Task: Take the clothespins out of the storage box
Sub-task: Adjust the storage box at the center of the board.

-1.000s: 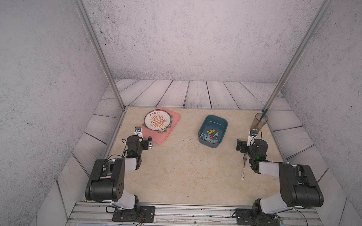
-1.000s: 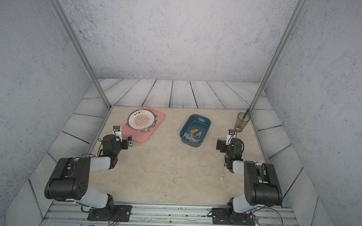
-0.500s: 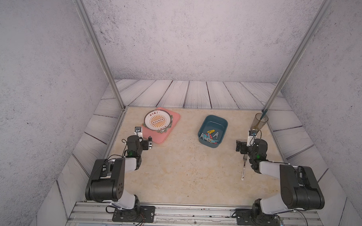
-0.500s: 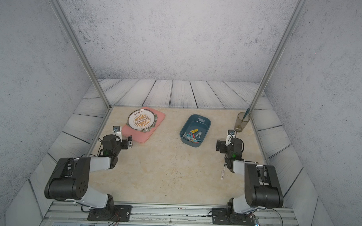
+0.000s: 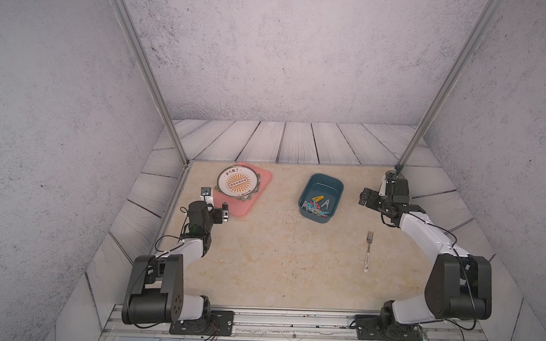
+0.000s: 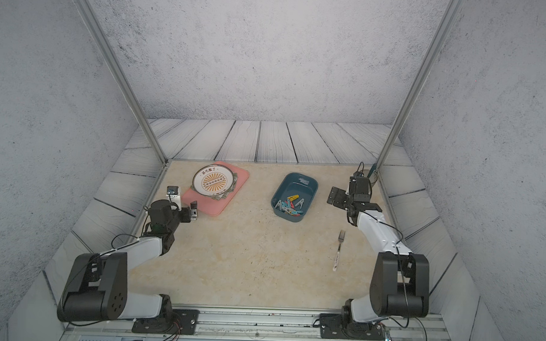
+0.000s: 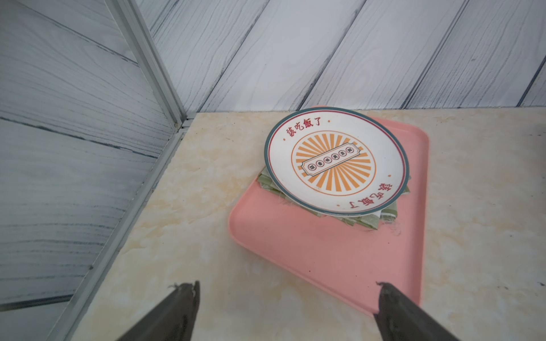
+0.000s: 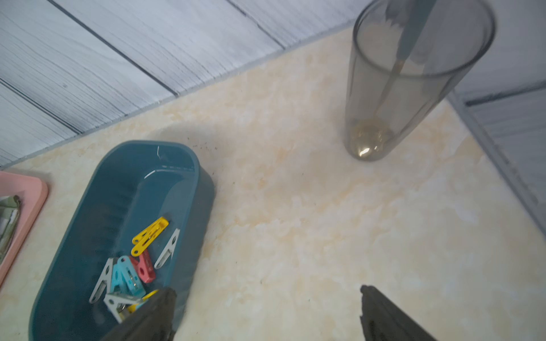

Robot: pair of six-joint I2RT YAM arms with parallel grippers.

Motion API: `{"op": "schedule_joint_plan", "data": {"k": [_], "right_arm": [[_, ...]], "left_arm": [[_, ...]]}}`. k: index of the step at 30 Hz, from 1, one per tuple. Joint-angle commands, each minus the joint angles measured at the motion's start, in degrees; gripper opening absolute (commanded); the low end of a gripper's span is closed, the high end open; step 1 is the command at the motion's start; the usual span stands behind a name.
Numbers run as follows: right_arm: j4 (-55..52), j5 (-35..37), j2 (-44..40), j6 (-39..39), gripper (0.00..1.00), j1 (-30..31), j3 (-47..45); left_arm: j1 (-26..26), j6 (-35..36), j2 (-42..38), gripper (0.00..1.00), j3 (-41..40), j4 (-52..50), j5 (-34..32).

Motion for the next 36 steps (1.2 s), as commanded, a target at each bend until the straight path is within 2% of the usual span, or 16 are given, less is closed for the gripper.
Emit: {"op": "schedule_joint_plan", "data": {"k": [1,8,10,13,14,20,24,30,36], "right_arm": [[-9.14,0.55,2.21,5.79,0.99,3.68,2.51],[-12.87,3.55,10.08,8.6,0.98,11.52,10.85],[-12.9,3.16,12.55,8.81,0.85,12.4,12.44],[-13.06,2.22,16.53,9.64,0.58,13.24,15.2],[-13.4,2.2,17.93,9.82,0.53,13.62,16.25],[-15.16,4.64,24.16,9.74,0.47,15.62,20.24],[-15.11,4.68,26.31,9.5,0.38,15.69,21.06],[-14.85,5.29,26.24,8.23,0.2,15.76,20.37],[-15.34,5.22,24.28,4.42,0.11,15.77,19.4]], "left_arm": [[0.46,1.45,-3.15,0.99,2.54,-7.5,3.51],[0.83,2.67,-7.75,0.98,4.08,-15.96,7.97],[0.8,3.03,-8.64,0.98,3.86,-17.26,8.54],[0.88,3.65,-9.85,0.98,3.27,-18.38,8.75],[0.96,3.81,-10.25,0.98,2.93,-18.47,8.67],[1.34,4.27,-12.05,0.98,2.21,-19.17,8.05],[1.45,4.27,-12.23,0.98,2.25,-19.55,8.14],[1.65,4.45,-11.98,0.98,2.16,-19.62,7.96],[1.89,4.5,-12.15,0.98,2.32,-19.79,8.02]]}}
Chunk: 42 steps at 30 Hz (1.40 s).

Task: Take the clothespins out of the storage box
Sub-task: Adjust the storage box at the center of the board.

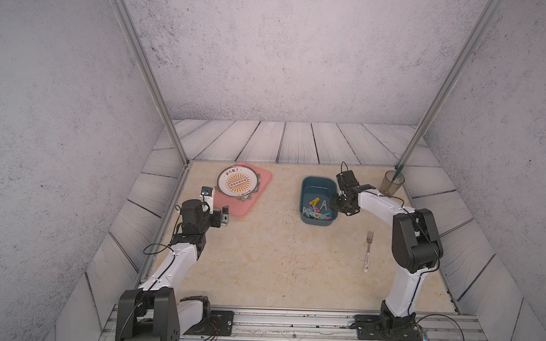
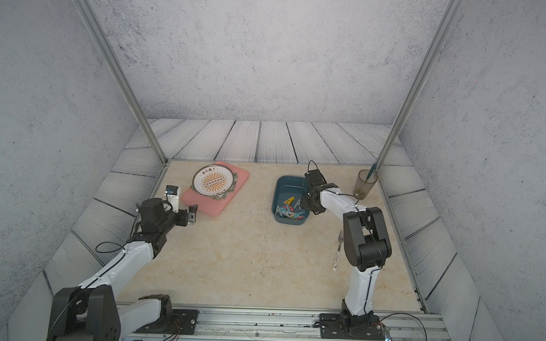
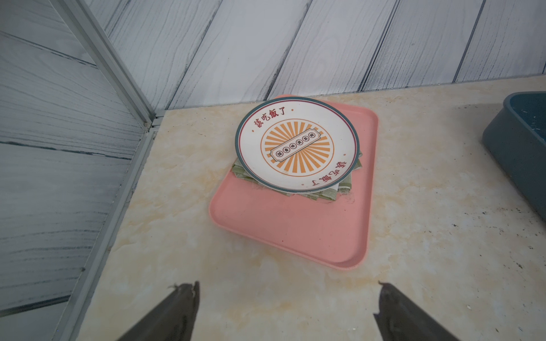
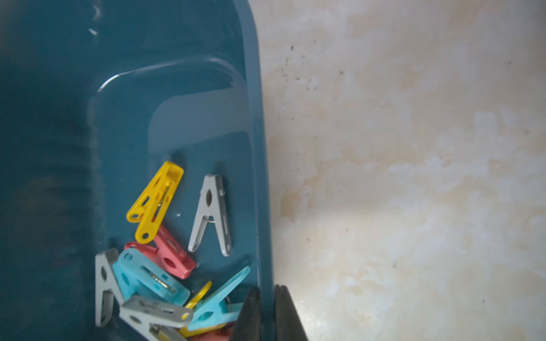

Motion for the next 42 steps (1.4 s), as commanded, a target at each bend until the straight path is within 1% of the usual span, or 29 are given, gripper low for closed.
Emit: {"op": "schedule_joint_plan", "data": {"k": [1,4,8,14,16,19,23,26,29,32,36,39,42], "right_arm": [[-1.43,0.48,-0.93,-3.83,0.1,0.16,-0.41],[-1.68,-1.77,-1.63,-8.66,0.08,0.12,-0.52],[-2.06,-6.5,-2.38,-17.88,0.06,0.13,-0.72],[-1.18,-17.43,-4.3,-35.15,0.06,0.09,-2.74],[-1.54,-20.71,-4.88,-41.28,0.05,0.1,-3.3],[-2.92,-23.49,-5.34,-49.17,0.04,0.18,-3.24],[-7.06,-29.23,-5.51,-65.18,0.0,0.66,-2.94],[-10.62,-29.57,-4.94,-74.45,0.0,1.44,-2.06],[-13.86,-29.59,-3.56,-79.98,0.0,1.75,-0.25],[-16.65,-27.28,-1.75,-83.61,0.0,2.71,1.57],[-18.78,-24.8,0.2,-86.47,0.0,5.0,3.0],[-18.22,-23.15,0.69,-88.4,0.0,7.26,2.55],[-19.15,-23.1,1.79,-89.24,0.01,8.15,3.8]], "left_arm": [[0.48,0.62,-0.67,0.98,-0.23,-0.52,0.46],[0.58,0.76,-0.69,0.98,-0.03,-0.69,0.46],[0.65,0.91,-0.87,0.98,0.16,-1.03,0.81],[0.7,1.83,-1.13,0.98,0.77,-1.74,2.57],[0.71,2.31,-1.22,0.98,1.21,-2.66,4.26],[0.69,3.61,-1.2,0.98,2.75,-5.79,8.38],[0.72,6.23,-1.22,0.99,5.55,-11.76,17.01],[0.72,7.53,-1.48,0.99,7.12,-15.13,24.06],[0.7,8.58,-1.84,1.0,8.39,-18.37,29.73],[0.56,8.75,-1.6,1.0,10.33,-21.72,33.25],[-0.89,9.19,-0.84,0.98,13.41,-26.58,34.73],[-3.32,11.59,-0.18,0.97,15.87,-31.34,34.96],[-6.5,14.61,0.14,0.97,17.64,-34.96,34.33]]}}
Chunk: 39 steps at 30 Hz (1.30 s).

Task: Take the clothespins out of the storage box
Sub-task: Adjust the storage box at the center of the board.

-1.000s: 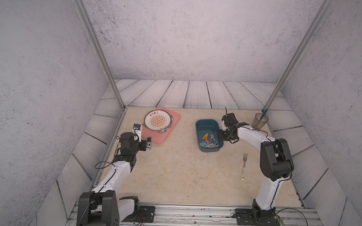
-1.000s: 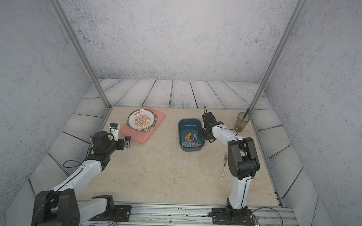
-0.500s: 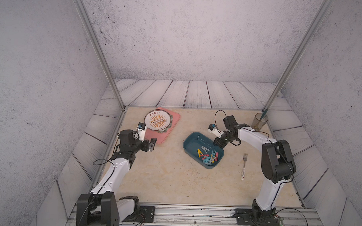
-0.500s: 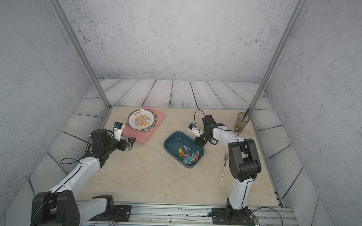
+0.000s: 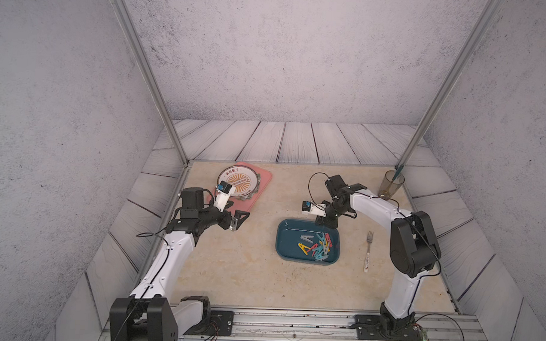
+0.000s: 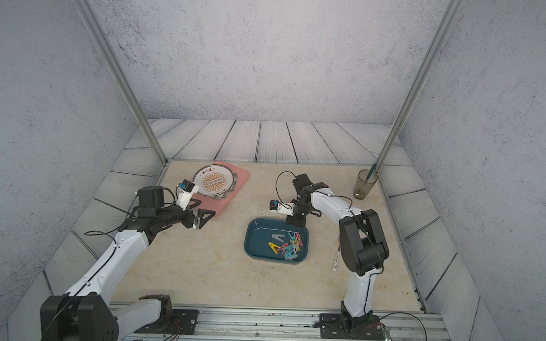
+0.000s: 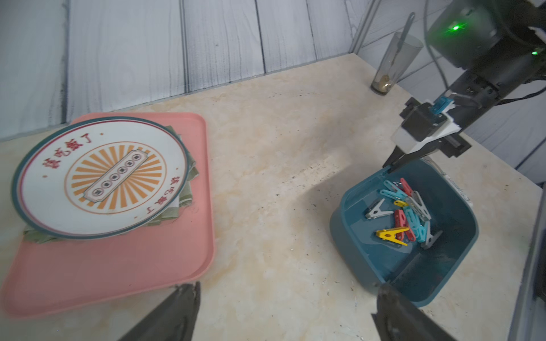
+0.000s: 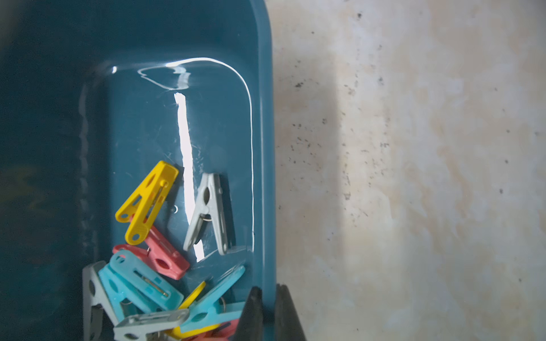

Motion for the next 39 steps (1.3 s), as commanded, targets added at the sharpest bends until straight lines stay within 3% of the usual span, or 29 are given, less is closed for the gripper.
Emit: {"op": "schedule_joint_plan", "data": {"k": [1,6,13,18,23,27,31,39], "right_arm": [[-3.34,0.83,3.28,-3.46,0.01,0.93,2.16],[-4.94,0.62,5.21,-3.44,0.05,1.35,4.21],[-3.56,-1.84,1.81,0.35,0.24,1.32,4.45],[-0.94,-2.54,-3.54,7.23,0.34,0.49,3.62],[6.96,-1.03,-9.59,23.95,0.44,-0.96,-1.17],[13.16,5.89,-16.01,41.18,0.54,-1.5,-7.56],[15.06,11.98,-23.34,54.49,0.49,-1.78,-13.72],[17.64,17.45,-39.82,69.51,0.46,-2.01,-28.48]], "left_arm": [[-3.26,4.82,0.49,0.97,2.12,-7.13,1.54],[-7.52,8.43,2.05,0.97,3.87,-9.99,1.67],[-12.91,14.75,7.15,0.96,7.98,-13.48,-0.87],[-16.68,17.79,11.74,0.96,12.54,-13.78,-3.81],[-22.28,20.57,18.3,0.93,18.35,-15.24,-8.31],[-27.69,22.71,24.59,0.85,24.17,-18.84,-13.27],[-32.08,22.04,29.06,0.82,27.34,-17.69,-17.46],[-40.97,18.14,39.22,0.73,33.73,-14.57,-26.97]]}}
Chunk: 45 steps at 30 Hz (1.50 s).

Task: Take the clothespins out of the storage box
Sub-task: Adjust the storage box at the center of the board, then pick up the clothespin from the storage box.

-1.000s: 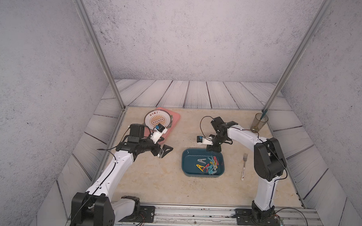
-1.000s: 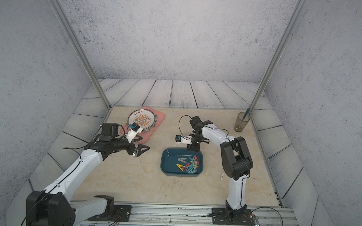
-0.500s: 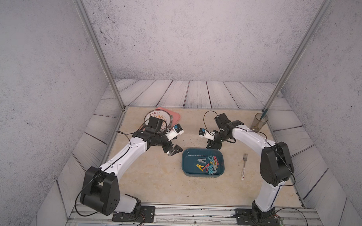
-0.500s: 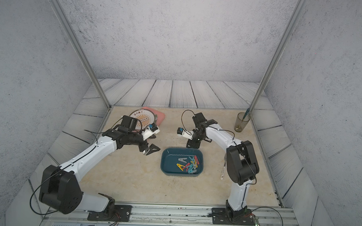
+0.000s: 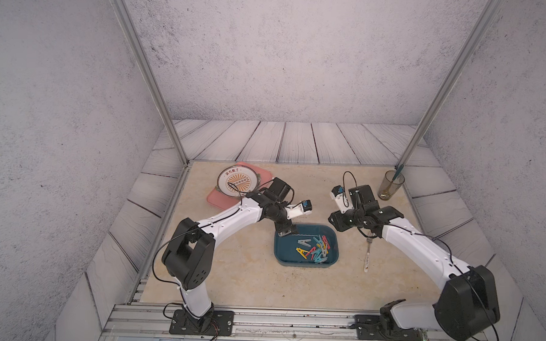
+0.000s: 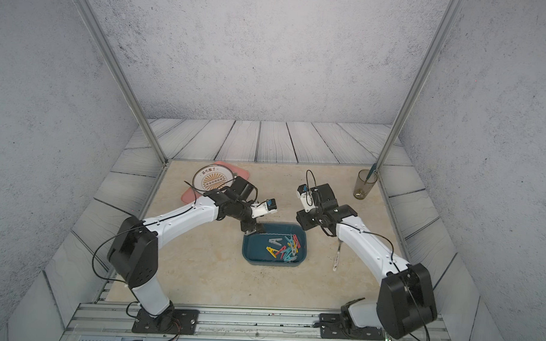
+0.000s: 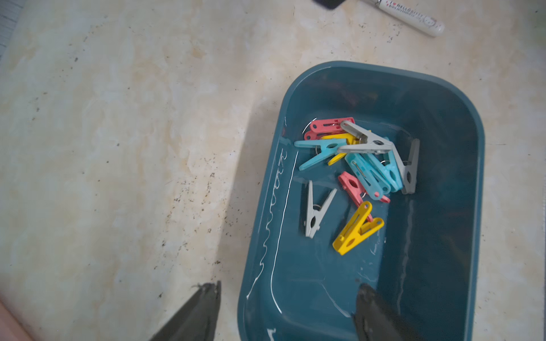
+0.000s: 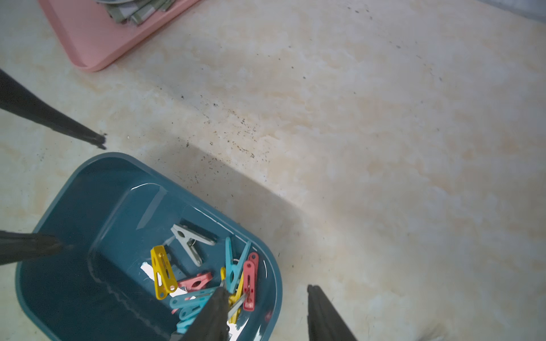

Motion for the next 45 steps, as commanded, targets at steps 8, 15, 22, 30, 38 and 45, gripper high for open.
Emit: {"op": "schedule_joint_plan", "data": {"k": [8,15,22,30,38,45], "right_arm": [[2.15,5.2,-22.52,15.47,0.43,-0.36,-13.92],[-2.26,7.97,-29.7,15.61,0.4,-0.4,-15.5],[-3.48,9.18,-30.26,14.95,0.39,-0.38,-15.85],[-2.82,8.93,-28.17,14.73,0.37,-0.42,-16.12],[-2.47,9.41,-28.16,14.63,0.36,-0.41,-16.92],[-1.64,9.49,-27.27,14.42,0.36,-0.35,-17.45]], "left_arm": [[-6.55,-4.26,13.22,0.59,10.87,-0.07,-9.58],[-9.56,-3.71,18.92,0.52,15.66,-3.05,-14.79],[-9.72,-2.52,19.48,0.53,14.59,-5.41,-12.69],[-9.65,-2.13,16.16,0.55,13.74,-6.92,-10.6],[-9.8,-2.97,9.69,0.56,12.46,-7.08,-10.47],[-11.15,-3.02,7.28,0.53,8.19,-8.51,-6.16]]}}
